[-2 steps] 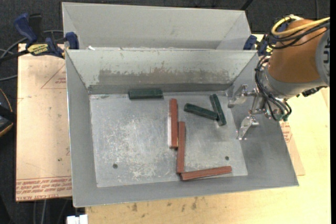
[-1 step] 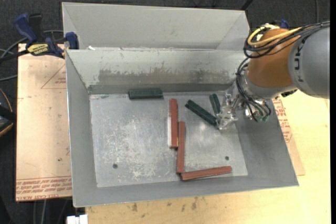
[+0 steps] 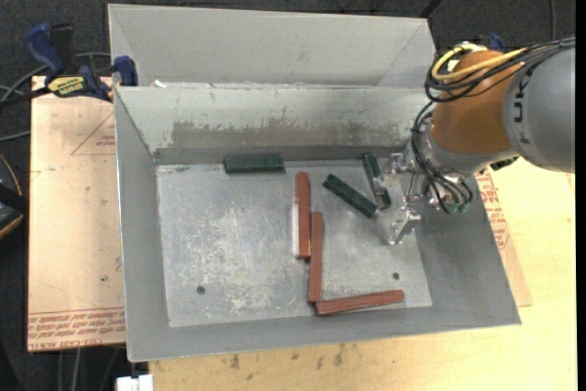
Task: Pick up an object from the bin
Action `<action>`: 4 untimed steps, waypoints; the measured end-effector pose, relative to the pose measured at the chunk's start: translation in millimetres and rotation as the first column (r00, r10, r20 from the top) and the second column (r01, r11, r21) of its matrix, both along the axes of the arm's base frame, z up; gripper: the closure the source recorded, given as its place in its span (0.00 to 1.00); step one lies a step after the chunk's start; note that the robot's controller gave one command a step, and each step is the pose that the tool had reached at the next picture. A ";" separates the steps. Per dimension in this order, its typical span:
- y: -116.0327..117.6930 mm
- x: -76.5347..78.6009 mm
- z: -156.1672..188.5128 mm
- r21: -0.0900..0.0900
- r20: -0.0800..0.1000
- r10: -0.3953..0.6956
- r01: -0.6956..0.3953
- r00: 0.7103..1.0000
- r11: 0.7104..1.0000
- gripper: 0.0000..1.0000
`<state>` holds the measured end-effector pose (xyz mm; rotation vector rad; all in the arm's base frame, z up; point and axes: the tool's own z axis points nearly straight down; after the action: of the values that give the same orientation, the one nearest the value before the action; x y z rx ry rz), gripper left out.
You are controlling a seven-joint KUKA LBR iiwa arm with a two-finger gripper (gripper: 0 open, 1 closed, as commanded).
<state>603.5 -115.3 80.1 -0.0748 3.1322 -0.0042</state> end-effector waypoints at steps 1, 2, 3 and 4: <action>0.9 2.6 0.7 0.000 0.012 0.000 0.000 1.000 1.000 1.00; 0.5 0.4 0.0 0.000 0.002 0.000 0.000 1.000 1.000 0.00; 1.0 2.5 0.7 0.000 0.011 0.000 0.000 1.000 1.000 1.00; 0.7 0.6 -0.1 0.000 0.003 0.000 0.000 1.000 1.000 0.00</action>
Offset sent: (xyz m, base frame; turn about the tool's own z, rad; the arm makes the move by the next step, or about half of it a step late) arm 0.0000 0.0000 0.0000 0.0000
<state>604.1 -114.6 80.0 -0.0752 3.1292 -0.0037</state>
